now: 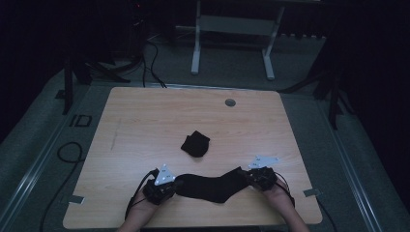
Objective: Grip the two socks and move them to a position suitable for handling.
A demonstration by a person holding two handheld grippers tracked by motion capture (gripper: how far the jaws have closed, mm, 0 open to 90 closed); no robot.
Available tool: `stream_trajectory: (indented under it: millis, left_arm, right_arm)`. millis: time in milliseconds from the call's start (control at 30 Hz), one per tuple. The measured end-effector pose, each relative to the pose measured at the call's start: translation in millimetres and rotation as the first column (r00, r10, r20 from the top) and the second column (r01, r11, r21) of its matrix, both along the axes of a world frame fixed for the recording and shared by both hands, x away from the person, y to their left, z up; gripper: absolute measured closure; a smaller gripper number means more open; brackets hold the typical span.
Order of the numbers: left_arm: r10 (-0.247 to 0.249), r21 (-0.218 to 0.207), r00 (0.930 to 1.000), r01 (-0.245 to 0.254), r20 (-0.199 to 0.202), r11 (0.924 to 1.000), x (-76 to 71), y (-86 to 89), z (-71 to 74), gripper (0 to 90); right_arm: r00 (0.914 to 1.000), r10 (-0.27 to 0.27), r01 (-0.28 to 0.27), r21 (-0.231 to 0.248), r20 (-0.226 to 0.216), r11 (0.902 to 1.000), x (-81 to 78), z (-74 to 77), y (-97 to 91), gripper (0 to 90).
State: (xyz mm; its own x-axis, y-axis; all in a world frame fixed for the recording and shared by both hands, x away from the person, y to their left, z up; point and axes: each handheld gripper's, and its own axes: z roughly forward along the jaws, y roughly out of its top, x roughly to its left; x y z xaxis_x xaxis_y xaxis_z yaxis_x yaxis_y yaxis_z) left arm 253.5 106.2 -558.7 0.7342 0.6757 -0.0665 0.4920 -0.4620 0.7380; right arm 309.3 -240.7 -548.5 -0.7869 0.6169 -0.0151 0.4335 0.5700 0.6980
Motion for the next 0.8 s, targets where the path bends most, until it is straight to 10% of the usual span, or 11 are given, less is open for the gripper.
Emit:
stream_trajectory:
  millis: [800]
  left_arm:
    - [-0.045, 0.022, 0.9982, 0.046, -0.040, 0.9987, 0.7, -13.7, -7.6, 89.9]
  right_arm:
    - [0.9981, -0.046, 0.048, 0.035, -0.042, 0.9982, -32.6, -10.0, -31.8, 87.1]
